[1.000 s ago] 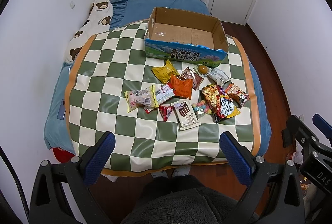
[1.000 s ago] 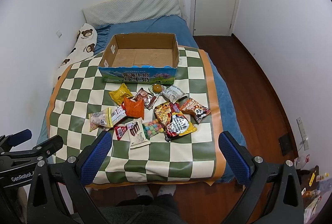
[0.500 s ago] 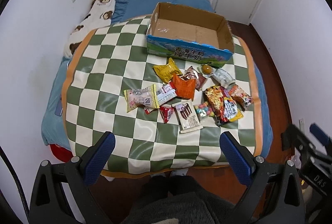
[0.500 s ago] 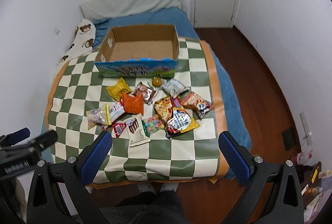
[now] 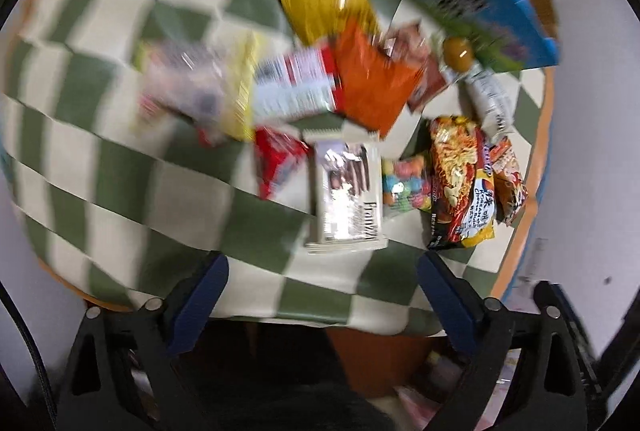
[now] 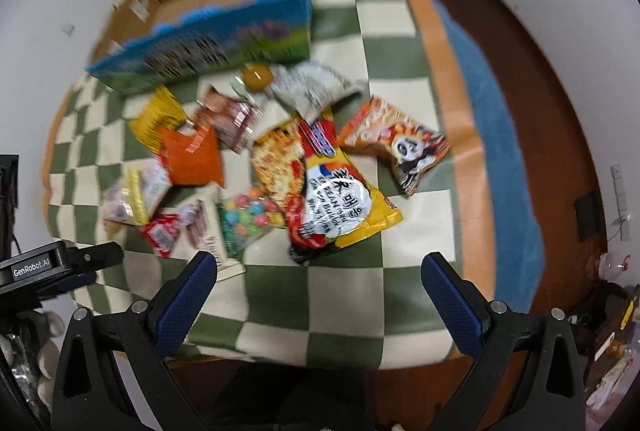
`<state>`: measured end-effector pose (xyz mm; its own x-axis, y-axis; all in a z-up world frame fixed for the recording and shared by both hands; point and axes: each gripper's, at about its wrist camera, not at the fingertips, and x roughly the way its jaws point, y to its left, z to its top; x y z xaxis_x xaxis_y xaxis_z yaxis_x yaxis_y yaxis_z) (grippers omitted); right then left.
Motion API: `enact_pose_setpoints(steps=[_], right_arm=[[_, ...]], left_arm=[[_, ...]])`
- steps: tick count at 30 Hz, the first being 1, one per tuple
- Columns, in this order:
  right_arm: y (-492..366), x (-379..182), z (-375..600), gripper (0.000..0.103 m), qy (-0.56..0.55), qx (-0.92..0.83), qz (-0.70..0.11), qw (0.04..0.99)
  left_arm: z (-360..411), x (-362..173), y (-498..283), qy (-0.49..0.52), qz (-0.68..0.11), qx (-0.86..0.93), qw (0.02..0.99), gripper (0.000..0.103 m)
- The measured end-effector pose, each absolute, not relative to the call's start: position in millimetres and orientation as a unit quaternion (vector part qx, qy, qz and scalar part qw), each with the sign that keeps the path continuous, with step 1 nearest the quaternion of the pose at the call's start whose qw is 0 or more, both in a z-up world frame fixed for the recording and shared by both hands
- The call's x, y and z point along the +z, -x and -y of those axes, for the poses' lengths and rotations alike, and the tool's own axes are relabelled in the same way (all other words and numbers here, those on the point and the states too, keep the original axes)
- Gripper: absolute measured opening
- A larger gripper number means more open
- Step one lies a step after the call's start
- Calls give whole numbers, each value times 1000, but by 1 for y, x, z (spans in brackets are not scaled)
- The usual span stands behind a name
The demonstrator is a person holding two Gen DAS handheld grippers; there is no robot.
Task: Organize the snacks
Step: 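Grasp the white Franzzi cookie pack with the left tool while the right grasps the yellow Sedaap noodle pack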
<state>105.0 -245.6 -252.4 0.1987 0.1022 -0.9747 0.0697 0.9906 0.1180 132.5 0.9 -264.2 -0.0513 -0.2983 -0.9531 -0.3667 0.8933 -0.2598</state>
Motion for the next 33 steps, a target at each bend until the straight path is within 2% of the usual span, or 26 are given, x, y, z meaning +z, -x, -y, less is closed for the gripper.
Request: enact_pose_setpoints(steps=[4, 7, 9, 10, 13, 15, 21, 25, 28, 29, 33], right_arm=[[-131, -296, 253, 102, -54, 16, -657, 752], [-145, -321, 257, 100, -47, 26, -672, 739], [-157, -339, 257, 94, -44, 31, -684, 728], [-161, -344, 256, 91, -45, 36, -687, 724], [-178, -356, 245, 91, -27, 57, -694, 717], [-191, -366, 233, 91, -15, 75, -702, 708], [-222, -410, 208, 91, 47, 76, -744, 662], [-217, -415, 216, 85, 32, 70, -751, 655], [-205, -419, 237, 83, -26, 52, -771, 634], [-200, -421, 245, 78, -54, 47, -777, 625], [-190, -427, 274, 78, -147, 36, -785, 600]], left_arm=[[18, -303, -150, 253, -743, 21, 620, 91], [38, -330, -166, 228, -753, 23, 617, 82], [53, -347, -174, 202, -763, 26, 613, 69], [56, -351, -176, 193, -765, 28, 614, 68], [65, -356, -178, 167, -761, 31, 626, 63], [70, -350, -177, 143, -753, 28, 642, 57], [77, -333, -169, 57, -739, 33, 671, 57], [77, -333, -168, 62, -737, 26, 672, 58], [70, -336, -167, 81, -743, 25, 664, 58], [70, -340, -166, 85, -744, 26, 662, 58], [65, -349, -163, 97, -745, 24, 659, 58]])
